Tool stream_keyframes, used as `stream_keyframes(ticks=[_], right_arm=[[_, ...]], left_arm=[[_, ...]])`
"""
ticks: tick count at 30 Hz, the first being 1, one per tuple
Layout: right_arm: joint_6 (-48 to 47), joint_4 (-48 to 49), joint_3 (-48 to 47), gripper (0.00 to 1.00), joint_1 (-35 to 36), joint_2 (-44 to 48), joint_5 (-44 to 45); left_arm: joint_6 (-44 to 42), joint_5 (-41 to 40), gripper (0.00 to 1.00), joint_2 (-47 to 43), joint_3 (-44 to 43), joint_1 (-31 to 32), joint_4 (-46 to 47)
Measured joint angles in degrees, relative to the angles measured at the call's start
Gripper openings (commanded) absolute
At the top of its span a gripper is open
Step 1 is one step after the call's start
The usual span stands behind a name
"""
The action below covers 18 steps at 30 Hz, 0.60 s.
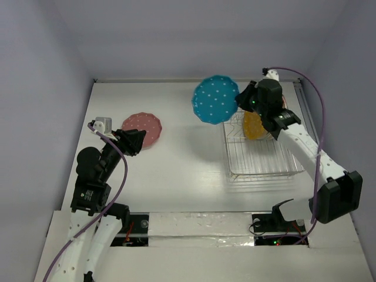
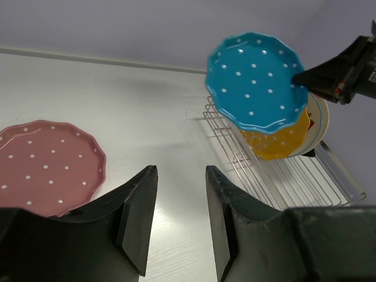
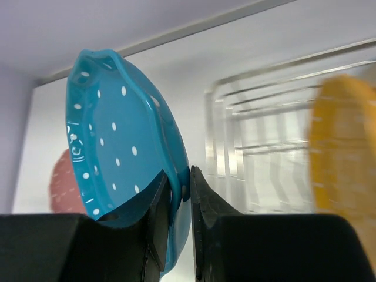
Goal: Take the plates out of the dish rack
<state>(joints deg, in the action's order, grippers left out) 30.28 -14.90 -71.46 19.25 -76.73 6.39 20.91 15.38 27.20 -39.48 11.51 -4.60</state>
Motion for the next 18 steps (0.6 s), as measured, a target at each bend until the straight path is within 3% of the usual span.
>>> stream_keyframes(ticks=[6,9,13,18], right_arm=[[3.93,7.63,-4.09,0.00,10.86,-12.61,-3.32],[5.70,8.90,-8.57,0.00,15.04,-20.94,-5.60],[8.24,9.25,-14.27,0.00,18.49,-29.64,-7.78],[12.07,9.84,-22.34,0.00,20.39,-38.38,-8.44]], left_arm=[[0.00,-0.17,0.32,-0.02,0.00,0.00,-0.02],[-0.02,-0.72,0.23,-0.02,0.00,0.00,-0.02],[-0.04,-1.14,0.01,0.00,0.00,0.00,-0.04],[-0.02,-2.67,0.00,0.00,-0.02,0.00,-0.42]])
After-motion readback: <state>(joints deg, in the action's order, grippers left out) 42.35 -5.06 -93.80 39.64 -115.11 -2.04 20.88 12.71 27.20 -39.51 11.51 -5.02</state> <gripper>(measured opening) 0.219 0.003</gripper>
